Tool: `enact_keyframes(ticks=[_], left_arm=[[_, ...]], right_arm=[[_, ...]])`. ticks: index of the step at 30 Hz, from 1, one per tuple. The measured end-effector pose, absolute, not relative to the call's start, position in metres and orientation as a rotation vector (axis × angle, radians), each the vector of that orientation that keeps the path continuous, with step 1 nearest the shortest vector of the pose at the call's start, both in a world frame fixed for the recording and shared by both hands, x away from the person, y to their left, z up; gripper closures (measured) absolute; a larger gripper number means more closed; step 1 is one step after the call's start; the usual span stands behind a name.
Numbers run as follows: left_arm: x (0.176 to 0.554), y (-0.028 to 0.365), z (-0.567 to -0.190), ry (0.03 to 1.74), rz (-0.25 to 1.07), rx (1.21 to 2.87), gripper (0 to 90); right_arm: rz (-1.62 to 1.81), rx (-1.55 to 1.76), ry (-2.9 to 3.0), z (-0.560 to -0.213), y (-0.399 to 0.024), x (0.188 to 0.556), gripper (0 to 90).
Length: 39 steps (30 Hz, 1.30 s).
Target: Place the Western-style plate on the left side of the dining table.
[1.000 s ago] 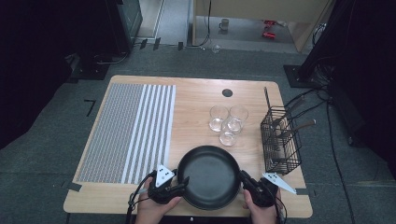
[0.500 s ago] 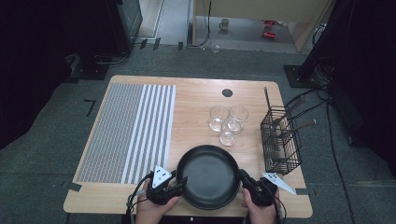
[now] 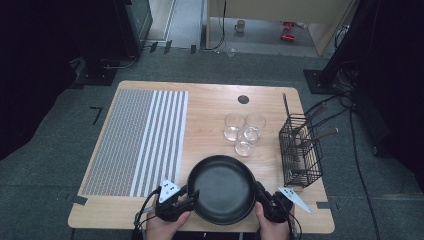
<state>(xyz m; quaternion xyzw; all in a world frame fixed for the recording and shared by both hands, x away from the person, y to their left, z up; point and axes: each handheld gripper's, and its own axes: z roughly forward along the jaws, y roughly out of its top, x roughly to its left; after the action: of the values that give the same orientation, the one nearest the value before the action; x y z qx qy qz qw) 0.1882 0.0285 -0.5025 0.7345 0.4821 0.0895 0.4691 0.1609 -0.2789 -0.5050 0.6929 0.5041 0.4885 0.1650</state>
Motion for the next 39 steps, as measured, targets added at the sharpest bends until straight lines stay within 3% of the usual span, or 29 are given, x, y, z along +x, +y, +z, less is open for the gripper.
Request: enact_keyframes(ticks=[9,25,39], left_arm=[[0.191,0.03,-0.501,1.189,0.188,1.8,54.0],[0.197,0.041,-0.504,1.191,0.091,1.744,58.6],[0.193,0.049,-0.502,1.168,0.107,1.747,58.6]], right_arm=[[1.492,1.948,1.499,-0.514,-0.283,0.164,81.6],[1.526,2.001,1.539,-0.513,-0.287,0.158,83.7],[1.52,2.042,1.566,-0.51,-0.285,0.164,84.4]])
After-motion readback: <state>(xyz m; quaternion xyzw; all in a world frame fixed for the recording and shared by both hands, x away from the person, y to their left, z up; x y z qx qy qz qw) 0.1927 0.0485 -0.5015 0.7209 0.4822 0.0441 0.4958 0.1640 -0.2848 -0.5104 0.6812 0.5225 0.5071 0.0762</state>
